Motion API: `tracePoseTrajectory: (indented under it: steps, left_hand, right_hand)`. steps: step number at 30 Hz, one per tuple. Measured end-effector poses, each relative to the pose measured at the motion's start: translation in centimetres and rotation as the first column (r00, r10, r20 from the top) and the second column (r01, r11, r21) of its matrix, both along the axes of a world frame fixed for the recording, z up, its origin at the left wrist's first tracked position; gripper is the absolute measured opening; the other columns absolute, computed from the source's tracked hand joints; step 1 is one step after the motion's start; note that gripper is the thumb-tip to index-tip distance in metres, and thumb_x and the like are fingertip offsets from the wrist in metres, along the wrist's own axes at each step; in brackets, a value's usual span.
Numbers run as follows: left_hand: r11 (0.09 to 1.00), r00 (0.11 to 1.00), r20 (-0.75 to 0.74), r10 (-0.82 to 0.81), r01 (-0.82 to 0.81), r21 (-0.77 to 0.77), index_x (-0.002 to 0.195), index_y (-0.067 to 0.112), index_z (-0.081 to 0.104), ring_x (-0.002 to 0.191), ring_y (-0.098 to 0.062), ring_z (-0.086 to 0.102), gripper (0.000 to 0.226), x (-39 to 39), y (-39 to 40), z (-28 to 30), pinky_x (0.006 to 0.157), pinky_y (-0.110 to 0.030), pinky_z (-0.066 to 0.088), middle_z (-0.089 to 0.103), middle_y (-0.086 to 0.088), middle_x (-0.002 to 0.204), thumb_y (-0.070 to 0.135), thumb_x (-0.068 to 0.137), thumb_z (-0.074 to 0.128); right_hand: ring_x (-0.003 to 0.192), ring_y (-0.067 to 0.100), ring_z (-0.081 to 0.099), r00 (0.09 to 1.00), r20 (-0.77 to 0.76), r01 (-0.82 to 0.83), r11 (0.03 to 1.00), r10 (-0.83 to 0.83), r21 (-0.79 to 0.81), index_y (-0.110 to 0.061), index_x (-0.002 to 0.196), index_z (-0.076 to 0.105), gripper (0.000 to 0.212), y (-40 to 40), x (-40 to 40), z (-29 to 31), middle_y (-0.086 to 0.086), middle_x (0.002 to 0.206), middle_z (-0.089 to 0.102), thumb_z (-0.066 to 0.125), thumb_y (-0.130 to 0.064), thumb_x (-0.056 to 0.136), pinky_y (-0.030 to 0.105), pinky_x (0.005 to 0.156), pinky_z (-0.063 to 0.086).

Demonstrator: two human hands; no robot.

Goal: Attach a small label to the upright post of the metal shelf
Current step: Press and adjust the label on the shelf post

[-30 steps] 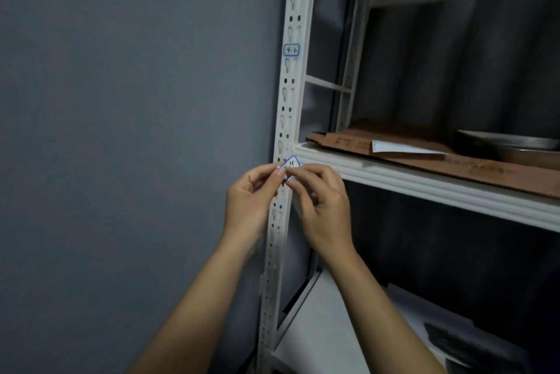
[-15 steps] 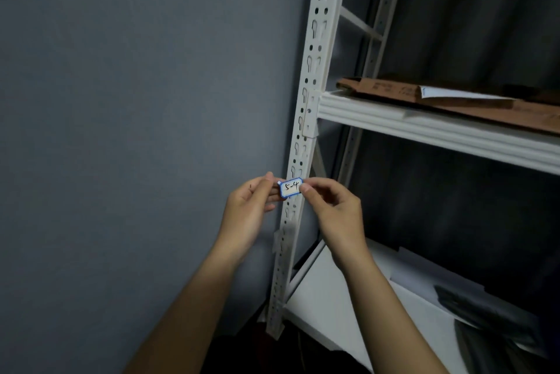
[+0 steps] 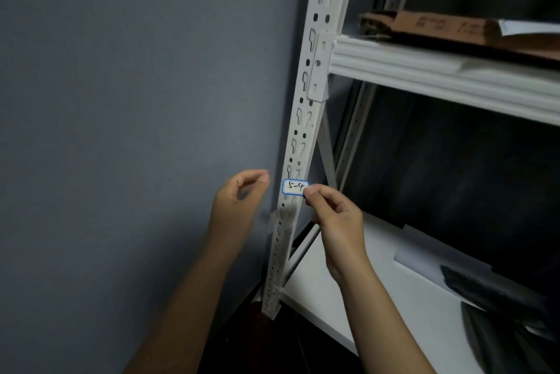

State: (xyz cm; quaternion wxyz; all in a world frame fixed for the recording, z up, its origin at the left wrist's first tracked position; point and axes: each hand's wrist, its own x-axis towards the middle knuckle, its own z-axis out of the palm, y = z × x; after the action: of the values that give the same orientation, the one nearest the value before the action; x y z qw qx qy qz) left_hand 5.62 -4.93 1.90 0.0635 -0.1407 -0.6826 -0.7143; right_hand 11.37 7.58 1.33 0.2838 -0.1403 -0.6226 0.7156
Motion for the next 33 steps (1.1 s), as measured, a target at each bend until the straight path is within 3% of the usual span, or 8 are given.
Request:
tracePoseTrajectory:
  steps: [5, 9, 12, 15, 21, 28, 33]
  left_hand:
    - [0.998, 0.999, 0.04, -0.011, 0.013, -0.063, 0.076, 0.038, 0.068, 0.1, 0.007, 0.055, 0.016, -1.4, 0.6, -1.3, 0.083, -0.012, 0.039, 0.061, 0.019, 0.105, 0.025, 0.085, 0.067]
    - [0.996, 0.992, 0.09, -0.088, 0.089, -0.009, 0.087, 0.037, 0.068, 0.095, 0.009, 0.058, 0.02, -1.5, 0.7, -1.6, 0.087, -0.021, 0.044, 0.067, 0.024, 0.096, 0.024, 0.093, 0.054]
    - [0.984, 0.977, 0.15, -0.154, 0.137, 0.116, 0.101, 0.035, 0.063, 0.095, -0.005, 0.066, 0.022, -1.4, 0.6, -1.6, 0.085, -0.024, 0.049, 0.072, 0.011, 0.092, 0.025, 0.099, 0.044]
    - [0.98, 0.977, 0.158, -0.143, 0.117, 0.158, 0.102, 0.032, 0.063, 0.087, -0.006, 0.067, 0.019, -1.5, 0.6, -1.5, 0.078, -0.02, 0.05, 0.073, 0.008, 0.086, 0.028, 0.098, 0.045]
    - [0.987, 0.985, 0.16, -0.06, 0.034, 0.159, 0.073, 0.015, 0.064, 0.054, 0.001, 0.055, 0.029, -2.1, 1.1, -1.8, 0.056, -0.011, 0.046, 0.06, 0.012, 0.053, 0.026, 0.096, 0.049]
    - [0.982, 0.987, 0.139, -0.082, 0.056, 0.179, 0.079, 0.019, 0.063, 0.061, 0.0, 0.058, 0.027, -4.1, 2.0, -3.5, 0.062, -0.014, 0.047, 0.063, 0.013, 0.061, 0.017, 0.098, 0.044]
    - [0.966, 0.983, 0.113, -0.142, 0.113, 0.232, 0.099, 0.025, 0.06, 0.087, -0.004, 0.063, 0.029, -6.0, 3.2, -4.0, 0.077, -0.018, 0.05, 0.067, 0.005, 0.099, -0.002, 0.091, 0.051]
  right_hand:
    - [0.064, -0.006, 0.057, 0.999, 0.011, -0.053, 0.998, 0.053, -0.019, 0.0, 0.094, 0.07, 0.012, 0.9, -0.9, -0.6, 0.002, 0.082, 0.069, 0.064, -0.007, 0.088, 0.009, 0.06, 0.043]
    - [0.063, -0.004, 0.055, 0.996, 0.024, -0.087, 0.996, 0.087, -0.03, -0.004, 0.092, 0.07, 0.009, 1.2, -1.2, -1.1, 0.0, 0.078, 0.068, 0.064, -0.009, 0.087, 0.012, 0.059, 0.041]
    - [0.074, 0.003, 0.057, 0.997, 0.025, -0.065, 0.997, 0.066, -0.05, -0.014, 0.088, 0.072, 0.007, 1.4, -1.3, -1.4, -0.004, 0.08, 0.07, 0.065, -0.013, 0.087, 0.02, 0.067, 0.041]
    - [0.081, 0.01, 0.056, 0.999, 0.024, -0.034, 0.994, 0.037, -0.103, -0.02, 0.084, 0.073, 0.009, 1.4, -1.3, -1.3, -0.005, 0.082, 0.071, 0.066, -0.015, 0.087, 0.028, 0.073, 0.041]
    - [0.087, 0.014, 0.058, 1.0, 0.019, -0.018, 0.984, 0.022, -0.176, -0.019, 0.088, 0.072, 0.008, 1.3, -2.0, -1.3, -0.001, 0.09, 0.071, 0.065, -0.016, 0.088, 0.028, 0.074, 0.043]
    - [0.074, 0.006, 0.055, 1.0, 0.001, -0.009, 0.976, 0.009, -0.216, -0.019, 0.086, 0.071, 0.01, 1.0, -4.2, -2.1, -0.006, 0.077, 0.068, 0.063, -0.013, 0.088, 0.02, 0.064, 0.04]
    - [0.066, 0.003, 0.055, 0.996, -0.085, -0.01, 0.969, -0.011, -0.246, -0.014, 0.09, 0.067, 0.009, 1.3, -6.3, -2.7, -0.008, 0.069, 0.066, 0.06, -0.009, 0.09, 0.016, 0.059, 0.041]
